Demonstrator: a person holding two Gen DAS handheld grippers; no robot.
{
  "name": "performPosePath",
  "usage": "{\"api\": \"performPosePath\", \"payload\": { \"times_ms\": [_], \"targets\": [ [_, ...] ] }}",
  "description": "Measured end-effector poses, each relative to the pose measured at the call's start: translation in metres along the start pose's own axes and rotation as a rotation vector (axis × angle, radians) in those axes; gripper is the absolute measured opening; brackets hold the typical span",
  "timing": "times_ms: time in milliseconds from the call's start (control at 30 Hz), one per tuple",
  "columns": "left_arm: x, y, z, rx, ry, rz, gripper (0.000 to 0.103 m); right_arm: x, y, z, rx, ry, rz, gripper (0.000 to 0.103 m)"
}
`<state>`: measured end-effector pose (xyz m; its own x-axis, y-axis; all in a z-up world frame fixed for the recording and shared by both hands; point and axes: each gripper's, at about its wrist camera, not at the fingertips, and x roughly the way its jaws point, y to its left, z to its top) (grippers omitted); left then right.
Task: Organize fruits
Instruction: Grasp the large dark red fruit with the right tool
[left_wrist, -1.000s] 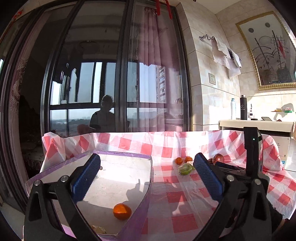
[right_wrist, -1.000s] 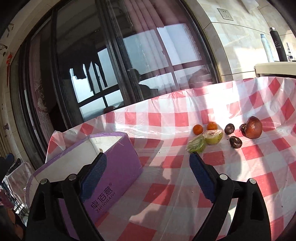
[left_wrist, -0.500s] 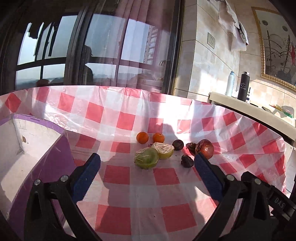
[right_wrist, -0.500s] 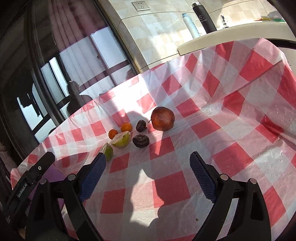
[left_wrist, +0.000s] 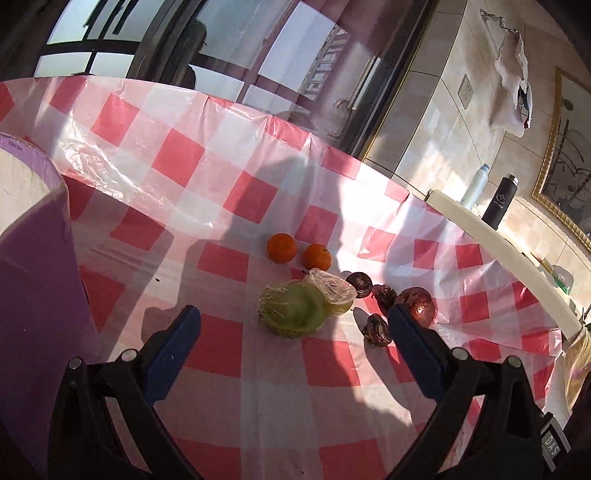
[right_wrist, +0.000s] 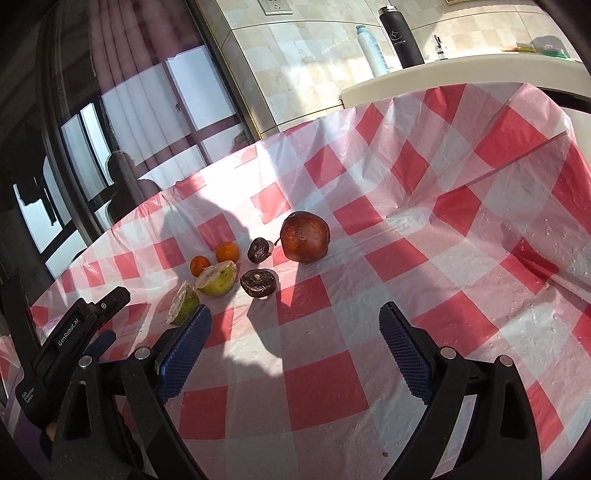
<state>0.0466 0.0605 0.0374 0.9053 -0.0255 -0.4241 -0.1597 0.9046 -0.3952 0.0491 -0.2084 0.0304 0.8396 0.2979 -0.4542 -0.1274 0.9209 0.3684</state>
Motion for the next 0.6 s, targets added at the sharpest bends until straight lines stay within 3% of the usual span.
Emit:
{"api": "performPosePath", "payload": {
  "times_ms": [233, 400, 600],
  "targets": [
    [0.01, 0.004, -0.002, -0.022, 0.046, -0.005, 0.101, 0.101, 0.001, 0.039, 0.084, 0.155, -0.002, 0.089],
    [0.013, 0.007, -0.002, -0.031, 0.055, -0.01, 0.101, 0.154, 0.013, 0.06, 0.106, 0.163, -0.076, 0.089],
    [0.015, 0.006, -0.002, -0.026, 0.065, -0.008, 0.101, 0.194, 0.02, 0.063, 0.077, 0.291, -0.164, 0.087]
  ]
}}
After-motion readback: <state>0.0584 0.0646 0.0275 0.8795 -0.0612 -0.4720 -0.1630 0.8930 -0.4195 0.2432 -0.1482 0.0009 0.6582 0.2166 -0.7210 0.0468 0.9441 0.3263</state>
